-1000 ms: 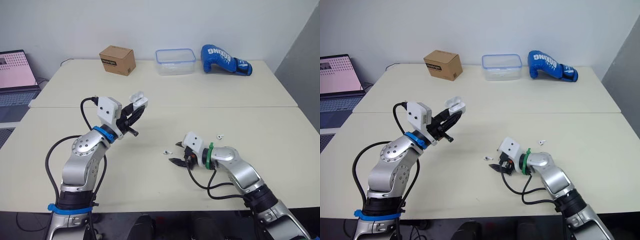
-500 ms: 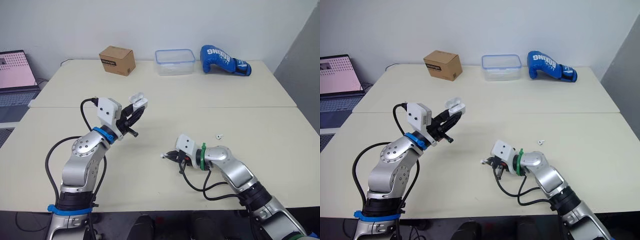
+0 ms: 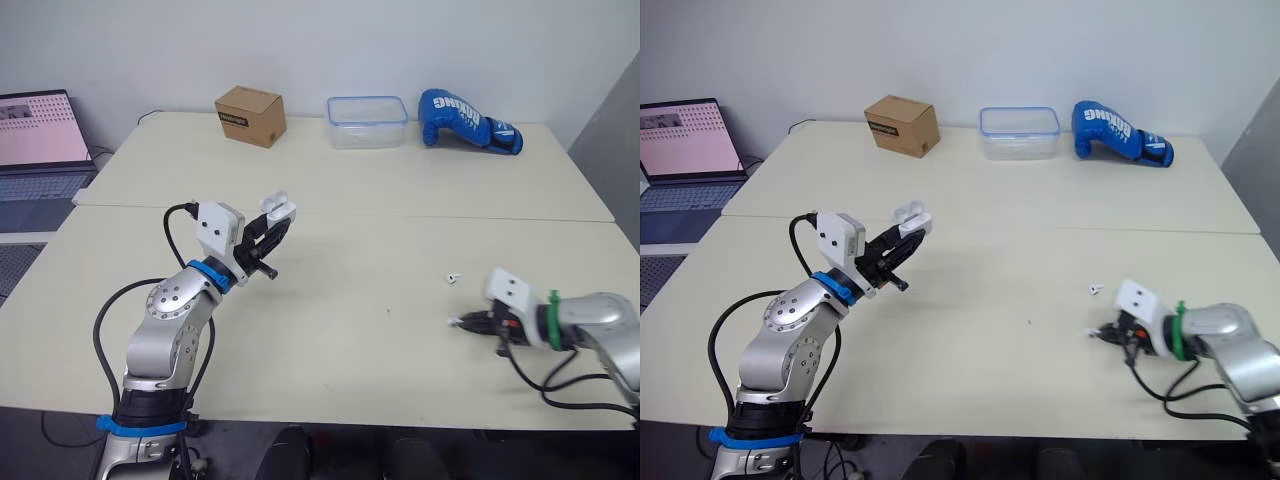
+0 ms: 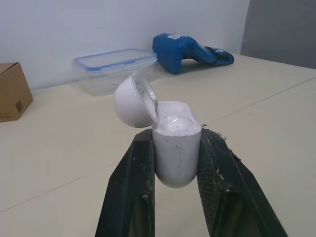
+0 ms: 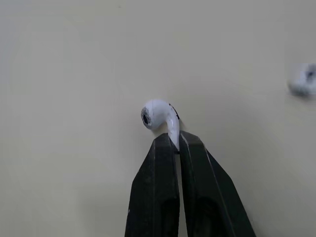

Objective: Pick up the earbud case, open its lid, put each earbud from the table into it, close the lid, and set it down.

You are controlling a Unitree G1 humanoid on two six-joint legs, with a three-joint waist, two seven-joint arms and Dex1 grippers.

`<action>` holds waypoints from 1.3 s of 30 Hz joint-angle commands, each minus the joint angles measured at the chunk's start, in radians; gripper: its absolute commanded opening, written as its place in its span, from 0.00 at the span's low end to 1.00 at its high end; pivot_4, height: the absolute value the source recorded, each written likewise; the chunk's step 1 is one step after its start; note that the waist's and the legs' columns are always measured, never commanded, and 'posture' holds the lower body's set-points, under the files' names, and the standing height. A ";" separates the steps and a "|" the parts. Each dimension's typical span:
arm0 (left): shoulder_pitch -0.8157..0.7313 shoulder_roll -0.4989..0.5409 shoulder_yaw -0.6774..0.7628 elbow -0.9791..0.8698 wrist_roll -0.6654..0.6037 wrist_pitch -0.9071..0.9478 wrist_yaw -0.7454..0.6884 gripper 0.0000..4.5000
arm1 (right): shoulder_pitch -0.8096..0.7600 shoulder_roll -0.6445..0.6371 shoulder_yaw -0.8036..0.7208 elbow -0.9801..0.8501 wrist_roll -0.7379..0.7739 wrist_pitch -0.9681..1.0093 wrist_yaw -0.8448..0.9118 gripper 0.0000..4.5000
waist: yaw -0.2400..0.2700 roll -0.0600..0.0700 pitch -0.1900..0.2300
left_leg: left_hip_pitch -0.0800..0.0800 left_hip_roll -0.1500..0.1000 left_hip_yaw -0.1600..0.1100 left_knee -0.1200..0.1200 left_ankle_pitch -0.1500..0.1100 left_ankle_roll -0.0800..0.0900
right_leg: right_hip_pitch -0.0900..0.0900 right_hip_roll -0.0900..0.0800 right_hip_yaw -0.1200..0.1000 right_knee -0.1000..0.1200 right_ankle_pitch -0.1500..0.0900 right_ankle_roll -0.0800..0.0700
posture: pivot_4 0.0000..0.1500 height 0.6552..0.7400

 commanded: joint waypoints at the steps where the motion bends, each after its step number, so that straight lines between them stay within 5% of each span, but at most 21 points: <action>1: -0.015 0.002 0.007 -0.021 -0.003 -0.019 0.000 0.17 | 0.084 -0.079 -0.106 0.099 0.016 -0.086 0.085 0.01 | -0.001 0.000 0.000 | 0.001 0.000 0.001 0.000 0.000 0.000 | 0.000 0.000 0.000 0.000 -0.001 0.001 | 1.00 1.00; 11: -0.019 -0.002 -0.003 -0.031 -0.004 -0.010 0.003 0.17 | 0.134 -0.107 -0.131 0.297 -0.028 -0.248 0.112 0.01 | -0.003 0.000 0.000 | 0.003 0.003 0.004 0.001 0.000 0.000 | 0.002 0.002 0.002 0.001 -0.001 0.002 | 1.00 1.00; 16: -0.015 0.004 0.002 -0.035 -0.007 -0.007 0.000 0.17 | 0.125 -0.118 -0.118 0.300 -0.043 -0.260 0.121 0.30 | -0.003 0.000 0.000 | 0.003 0.003 0.004 0.001 0.000 0.000 | 0.002 0.002 0.002 0.001 -0.001 0.002 | 1.00 1.00; 25: -0.009 0.003 0.003 -0.035 -0.007 -0.010 -0.001 0.17 | 0.099 -0.179 -0.104 0.315 -0.075 -0.301 0.171 0.98 | -0.003 -0.001 0.000 | 0.004 0.003 0.005 0.001 0.000 0.000 | 0.002 0.002 0.003 0.000 -0.001 0.002 | 1.00 1.00; 32: 0.005 -0.001 -0.002 -0.046 -0.005 -0.013 0.002 0.17 | 0.003 -0.222 -0.102 0.157 -0.053 -0.182 0.204 0.99 | -0.008 0.001 0.000 | 0.004 0.003 0.005 0.001 0.000 0.000 | 0.001 0.002 0.004 0.002 -0.001 0.002 | 1.00 1.00; 35: 0.008 -0.005 -0.004 -0.050 -0.006 -0.013 0.005 0.17 | -0.008 -0.275 -0.099 0.067 -0.018 -0.068 0.255 0.87 | -0.004 0.001 0.000 | 0.004 0.003 0.005 0.001 0.000 0.000 | 0.001 0.002 0.003 0.001 -0.001 0.002 | 1.00 1.00; 39: 0.009 -0.013 -0.017 -0.050 -0.001 -0.019 0.005 0.17 | 0.016 -0.310 -0.071 -0.005 -0.013 -0.009 0.271 0.55 | -0.002 0.001 0.000 | 0.003 0.003 0.004 0.001 0.000 0.000 | 0.001 0.002 0.002 0.000 0.000 0.001 | 1.00 1.00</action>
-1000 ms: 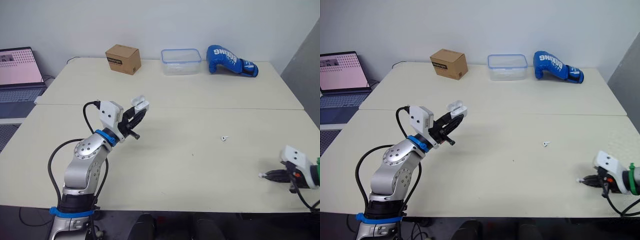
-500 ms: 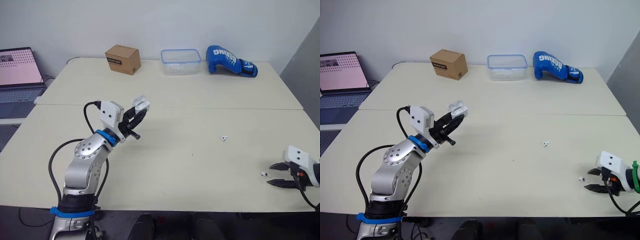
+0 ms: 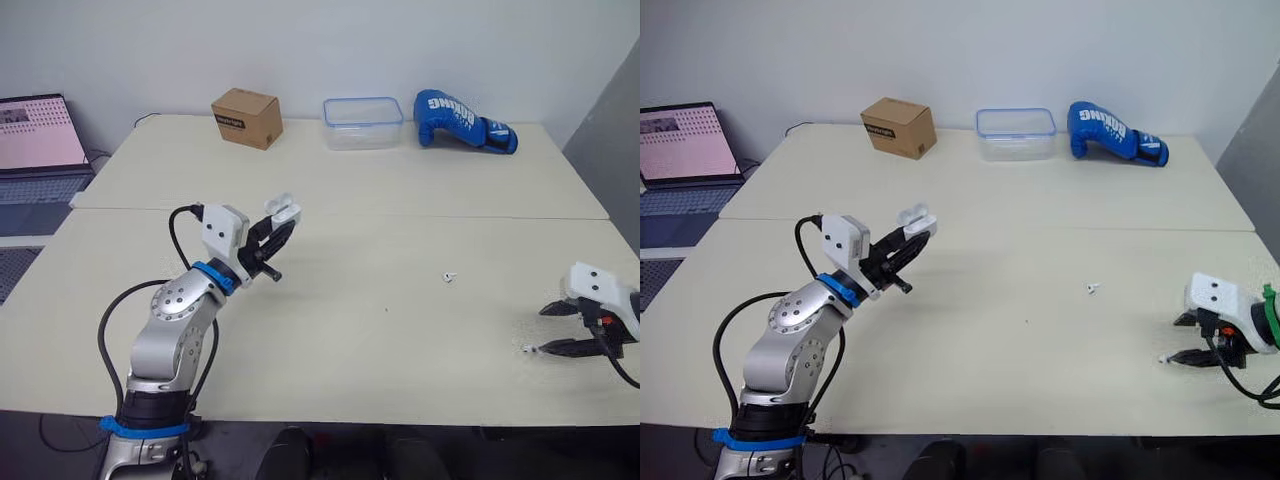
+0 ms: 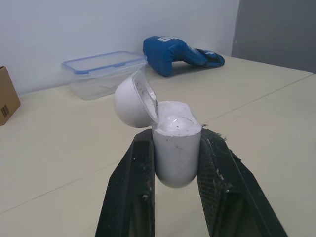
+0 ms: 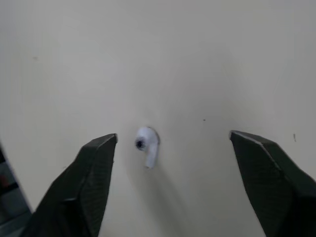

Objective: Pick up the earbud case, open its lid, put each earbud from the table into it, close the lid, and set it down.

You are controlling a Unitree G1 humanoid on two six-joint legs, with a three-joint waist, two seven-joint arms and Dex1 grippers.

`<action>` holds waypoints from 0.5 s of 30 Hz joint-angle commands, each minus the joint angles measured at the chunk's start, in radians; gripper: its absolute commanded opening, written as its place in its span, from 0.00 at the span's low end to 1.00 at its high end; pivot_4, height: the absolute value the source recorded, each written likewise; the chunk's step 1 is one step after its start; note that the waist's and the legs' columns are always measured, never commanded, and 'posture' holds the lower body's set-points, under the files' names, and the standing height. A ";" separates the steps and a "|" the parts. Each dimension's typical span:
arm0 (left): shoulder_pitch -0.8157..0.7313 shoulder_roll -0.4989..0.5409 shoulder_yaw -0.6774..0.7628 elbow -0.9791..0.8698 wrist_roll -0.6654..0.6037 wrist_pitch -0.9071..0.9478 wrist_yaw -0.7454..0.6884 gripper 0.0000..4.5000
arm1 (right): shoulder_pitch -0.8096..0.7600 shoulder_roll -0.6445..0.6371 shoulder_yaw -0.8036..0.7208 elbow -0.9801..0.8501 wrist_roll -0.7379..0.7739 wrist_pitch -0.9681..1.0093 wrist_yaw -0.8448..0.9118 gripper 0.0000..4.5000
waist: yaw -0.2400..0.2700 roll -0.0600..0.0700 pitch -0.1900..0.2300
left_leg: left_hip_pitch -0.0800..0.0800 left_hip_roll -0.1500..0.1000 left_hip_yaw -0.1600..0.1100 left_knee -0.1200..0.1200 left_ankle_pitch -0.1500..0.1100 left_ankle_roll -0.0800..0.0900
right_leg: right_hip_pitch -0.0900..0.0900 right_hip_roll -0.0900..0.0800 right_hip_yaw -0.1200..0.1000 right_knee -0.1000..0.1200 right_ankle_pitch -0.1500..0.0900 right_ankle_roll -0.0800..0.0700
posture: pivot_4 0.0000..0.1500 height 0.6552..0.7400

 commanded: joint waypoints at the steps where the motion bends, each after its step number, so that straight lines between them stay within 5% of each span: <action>1: -0.007 -0.006 -0.006 -0.041 0.001 -0.016 0.005 0.17 | 0.023 -0.013 0.018 -0.062 0.010 0.053 0.009 0.47 | 0.001 0.000 0.000 | 0.000 0.000 0.000 0.000 0.000 0.000 | 0.000 0.000 0.000 0.000 0.000 0.000 | 1.00 1.00; 7: -0.016 0.000 -0.001 -0.037 -0.002 -0.016 0.002 0.17 | 0.057 0.000 0.027 -0.073 -0.007 0.057 -0.025 0.01 | 0.001 0.000 0.000 | 0.000 0.000 0.001 0.000 0.000 0.000 | 0.000 0.000 0.001 0.000 0.000 0.000 | 1.00 1.00; 15: -0.014 0.002 -0.002 -0.043 -0.003 -0.015 -0.001 0.17 | 0.075 0.031 0.044 -0.038 -0.036 0.026 -0.075 0.01 | 0.001 0.000 0.000 | 0.000 0.001 0.001 0.000 0.000 0.000 | 0.000 0.001 0.001 0.001 0.000 0.000 | 1.00 1.00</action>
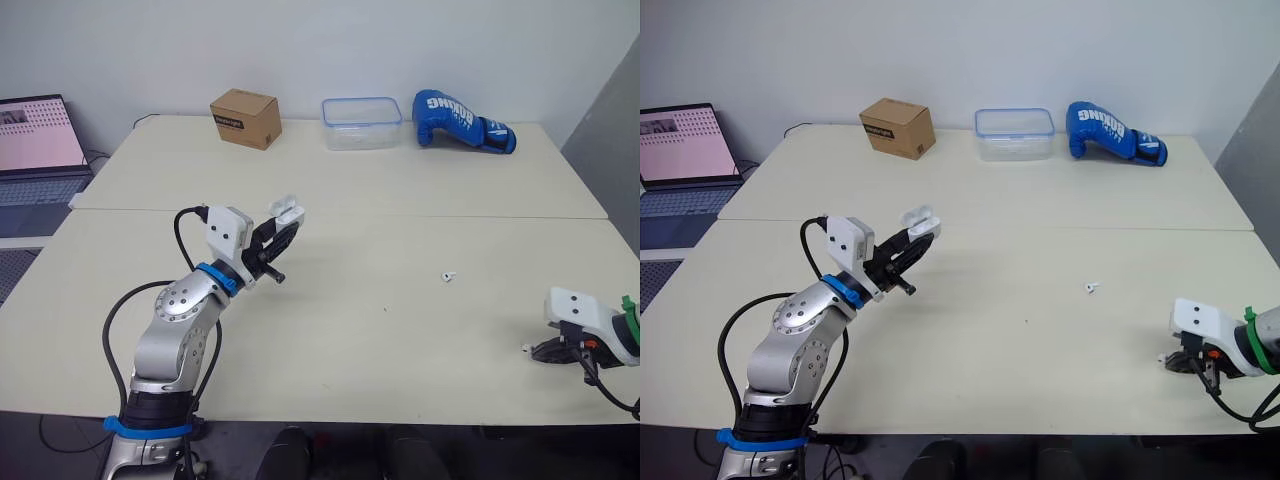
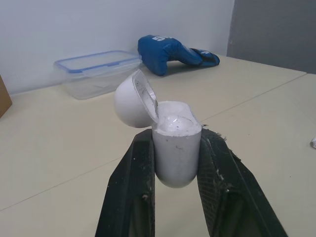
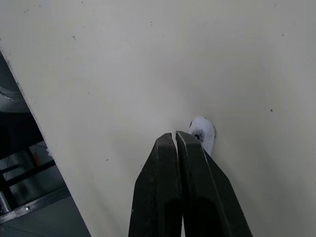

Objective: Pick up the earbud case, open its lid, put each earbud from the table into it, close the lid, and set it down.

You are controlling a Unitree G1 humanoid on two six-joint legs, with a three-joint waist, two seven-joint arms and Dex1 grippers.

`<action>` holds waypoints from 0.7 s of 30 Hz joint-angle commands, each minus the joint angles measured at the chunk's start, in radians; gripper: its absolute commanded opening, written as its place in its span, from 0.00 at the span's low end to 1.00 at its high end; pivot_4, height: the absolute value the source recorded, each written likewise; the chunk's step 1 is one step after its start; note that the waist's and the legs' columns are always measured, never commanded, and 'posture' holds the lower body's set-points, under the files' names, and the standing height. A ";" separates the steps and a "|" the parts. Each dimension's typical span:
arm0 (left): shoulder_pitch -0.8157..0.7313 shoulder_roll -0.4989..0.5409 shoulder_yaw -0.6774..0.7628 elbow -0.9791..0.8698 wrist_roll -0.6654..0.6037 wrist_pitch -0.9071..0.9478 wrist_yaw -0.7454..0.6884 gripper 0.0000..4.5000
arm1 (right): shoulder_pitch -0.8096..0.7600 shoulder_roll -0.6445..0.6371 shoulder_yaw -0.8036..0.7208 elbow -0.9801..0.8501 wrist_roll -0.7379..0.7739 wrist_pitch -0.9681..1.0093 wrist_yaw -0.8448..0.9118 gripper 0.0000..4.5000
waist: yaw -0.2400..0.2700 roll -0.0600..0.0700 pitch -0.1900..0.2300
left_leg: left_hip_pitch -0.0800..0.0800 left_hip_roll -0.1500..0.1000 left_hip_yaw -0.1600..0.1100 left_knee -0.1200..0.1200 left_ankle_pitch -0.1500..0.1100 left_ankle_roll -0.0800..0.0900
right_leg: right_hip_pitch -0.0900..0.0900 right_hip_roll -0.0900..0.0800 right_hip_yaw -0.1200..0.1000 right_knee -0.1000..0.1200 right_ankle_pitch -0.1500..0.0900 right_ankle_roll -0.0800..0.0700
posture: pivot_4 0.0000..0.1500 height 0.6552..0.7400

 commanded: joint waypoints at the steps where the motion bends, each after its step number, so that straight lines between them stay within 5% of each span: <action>1: -0.013 0.007 0.009 -0.043 -0.003 -0.014 0.001 0.17 | 0.002 0.002 -0.017 0.004 -0.004 -0.013 -0.013 0.01 | 0.000 0.000 0.000 | 0.000 0.000 0.000 0.000 0.000 0.000 | 0.000 0.000 0.000 0.000 0.000 0.000 | 1.00 1.00; 21: -0.008 0.009 0.009 -0.050 -0.007 -0.009 -0.001 0.17 | -0.108 0.045 0.026 0.157 -0.053 -0.074 -0.045 0.01 | -0.001 0.000 0.000 | 0.000 0.000 0.000 0.000 0.000 0.000 | 0.000 0.000 0.000 0.000 0.001 -0.001 | 1.00 1.00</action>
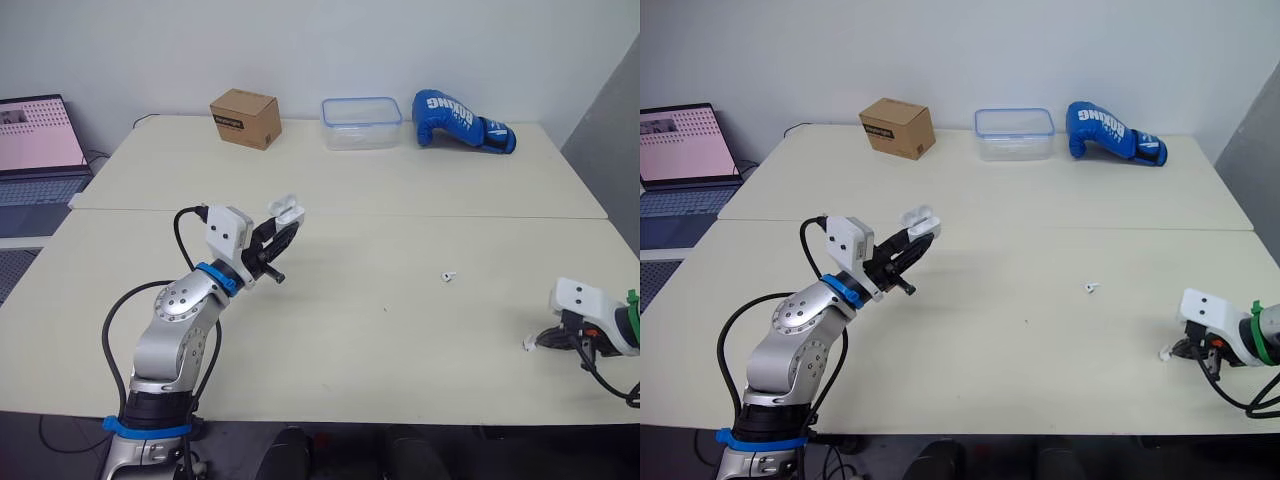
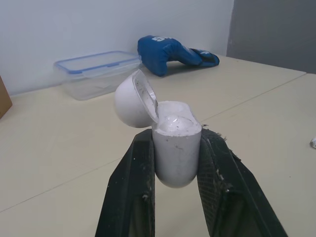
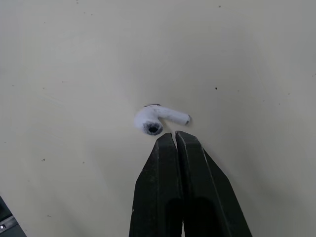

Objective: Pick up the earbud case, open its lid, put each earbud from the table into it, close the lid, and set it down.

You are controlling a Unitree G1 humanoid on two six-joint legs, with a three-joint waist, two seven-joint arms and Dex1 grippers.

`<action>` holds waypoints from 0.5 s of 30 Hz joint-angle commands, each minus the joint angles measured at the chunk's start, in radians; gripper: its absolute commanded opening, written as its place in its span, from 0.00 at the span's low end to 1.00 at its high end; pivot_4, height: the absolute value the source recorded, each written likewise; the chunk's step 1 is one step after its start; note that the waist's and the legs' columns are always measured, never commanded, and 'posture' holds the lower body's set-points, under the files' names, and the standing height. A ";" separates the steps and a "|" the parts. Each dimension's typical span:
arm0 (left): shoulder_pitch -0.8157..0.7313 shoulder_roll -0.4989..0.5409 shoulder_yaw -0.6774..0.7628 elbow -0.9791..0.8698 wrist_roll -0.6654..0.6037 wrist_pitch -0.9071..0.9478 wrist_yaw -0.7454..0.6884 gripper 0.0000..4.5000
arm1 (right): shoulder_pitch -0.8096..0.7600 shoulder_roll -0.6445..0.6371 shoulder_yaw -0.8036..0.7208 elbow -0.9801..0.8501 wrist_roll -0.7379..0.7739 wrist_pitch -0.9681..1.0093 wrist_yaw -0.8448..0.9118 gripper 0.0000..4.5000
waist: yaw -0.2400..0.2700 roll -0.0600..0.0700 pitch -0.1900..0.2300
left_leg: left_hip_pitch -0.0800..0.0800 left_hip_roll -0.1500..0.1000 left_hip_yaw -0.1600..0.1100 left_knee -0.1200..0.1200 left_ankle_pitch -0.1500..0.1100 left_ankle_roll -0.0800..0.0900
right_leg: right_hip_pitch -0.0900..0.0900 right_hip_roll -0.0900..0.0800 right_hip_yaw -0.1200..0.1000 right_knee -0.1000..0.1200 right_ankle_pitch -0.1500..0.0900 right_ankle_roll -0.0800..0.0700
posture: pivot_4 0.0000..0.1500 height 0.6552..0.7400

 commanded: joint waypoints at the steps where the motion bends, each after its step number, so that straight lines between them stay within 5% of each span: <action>1: -0.008 0.007 0.010 -0.047 -0.006 -0.009 0.001 0.17 | -0.023 -0.003 -0.006 0.010 -0.005 -0.020 0.011 0.01 | 0.000 0.000 0.000 | 0.000 0.000 0.000 0.000 0.000 0.000 | 0.000 0.000 0.000 0.000 0.001 -0.002 | 1.00 1.00; 15: 0.001 0.007 0.013 -0.053 -0.006 -0.009 0.006 0.17 | -0.002 -0.032 0.004 -0.007 -0.012 -0.071 0.079 0.01 | 0.000 0.000 0.000 | 0.000 0.000 0.000 0.000 0.000 0.000 | 0.000 0.000 0.000 0.000 0.002 -0.003 | 1.00 1.00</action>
